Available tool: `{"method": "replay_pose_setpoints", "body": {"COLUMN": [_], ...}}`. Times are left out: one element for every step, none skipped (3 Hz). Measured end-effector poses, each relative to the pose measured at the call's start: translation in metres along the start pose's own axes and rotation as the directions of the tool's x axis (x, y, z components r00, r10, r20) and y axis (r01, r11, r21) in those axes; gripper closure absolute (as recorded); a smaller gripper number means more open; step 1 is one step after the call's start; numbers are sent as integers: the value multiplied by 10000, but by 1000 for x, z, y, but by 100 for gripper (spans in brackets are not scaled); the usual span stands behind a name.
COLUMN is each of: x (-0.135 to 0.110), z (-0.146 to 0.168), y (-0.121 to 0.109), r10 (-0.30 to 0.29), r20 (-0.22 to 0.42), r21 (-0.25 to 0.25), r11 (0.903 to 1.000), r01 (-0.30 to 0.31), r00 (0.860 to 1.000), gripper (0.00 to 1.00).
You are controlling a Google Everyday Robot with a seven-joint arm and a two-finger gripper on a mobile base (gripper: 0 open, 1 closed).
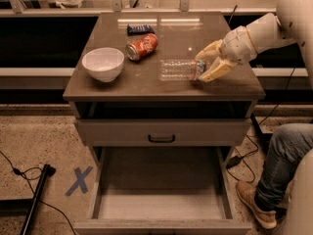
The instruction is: Pick water bottle from middle drawer and place on counter
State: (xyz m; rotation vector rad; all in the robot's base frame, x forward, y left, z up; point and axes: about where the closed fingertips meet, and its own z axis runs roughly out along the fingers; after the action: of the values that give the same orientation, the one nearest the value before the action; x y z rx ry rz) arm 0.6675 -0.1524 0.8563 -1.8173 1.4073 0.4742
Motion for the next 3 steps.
{"method": "replay_pose_setpoints", "body": {"x": [0, 0, -1], "z": [3, 7, 11], "y": [-2, -3, -4], "r10": [-5, -6, -7], "r20": [26, 54, 84], "r21": [10, 11, 7], "r11": [10000, 10000, 10000], "r01": [5, 6, 7], "r00": [10000, 10000, 10000], "gripper": [58, 35, 11]}}
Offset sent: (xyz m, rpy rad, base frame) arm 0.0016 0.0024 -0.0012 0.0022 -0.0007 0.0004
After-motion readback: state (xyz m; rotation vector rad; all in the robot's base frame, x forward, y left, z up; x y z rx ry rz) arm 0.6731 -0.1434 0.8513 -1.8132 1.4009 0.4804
